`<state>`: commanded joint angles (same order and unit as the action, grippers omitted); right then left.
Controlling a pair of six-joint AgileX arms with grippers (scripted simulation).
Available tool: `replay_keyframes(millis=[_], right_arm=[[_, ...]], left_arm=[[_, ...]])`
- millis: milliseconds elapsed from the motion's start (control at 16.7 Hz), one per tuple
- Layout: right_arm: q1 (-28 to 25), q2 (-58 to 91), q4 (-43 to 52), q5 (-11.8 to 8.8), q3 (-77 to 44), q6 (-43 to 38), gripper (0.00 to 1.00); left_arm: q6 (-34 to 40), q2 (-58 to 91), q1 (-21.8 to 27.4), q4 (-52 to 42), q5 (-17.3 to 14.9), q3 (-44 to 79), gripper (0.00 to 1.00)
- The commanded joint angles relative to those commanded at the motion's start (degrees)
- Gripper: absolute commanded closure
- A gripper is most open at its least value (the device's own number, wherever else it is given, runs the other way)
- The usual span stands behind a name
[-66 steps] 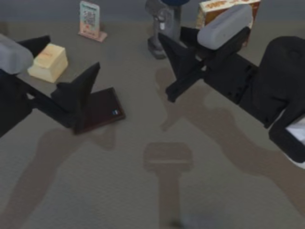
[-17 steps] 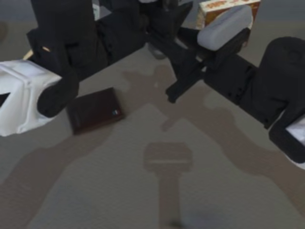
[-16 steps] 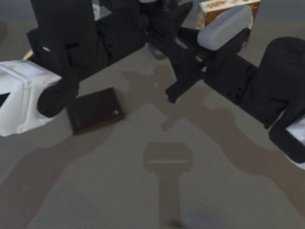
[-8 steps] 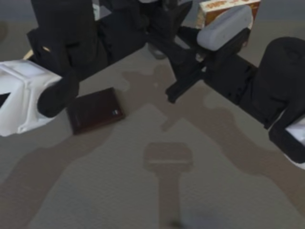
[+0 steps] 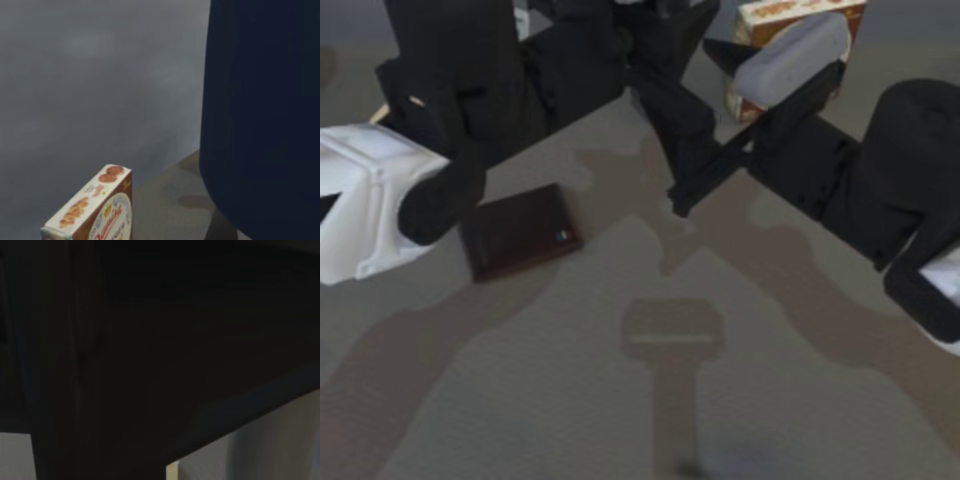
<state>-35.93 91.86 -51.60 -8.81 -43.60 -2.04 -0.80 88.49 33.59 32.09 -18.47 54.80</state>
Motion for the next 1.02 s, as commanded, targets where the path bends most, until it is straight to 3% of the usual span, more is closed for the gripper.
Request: replay_keyframes(millis=[420, 1020], right_arm=[[0.2, 0.2, 0.0, 0.1, 0.5, 0.1, 0.0], [2.1, -15.3, 1.0, -2.7, 14.8, 0.0, 0.0]], left_arm=[[-0.2, -0.3, -0.1, -0.1, 0.2, 0.3, 1.0], [-0.4, -5.6, -9.3, -0.8, -7.8, -4.4, 1.0]])
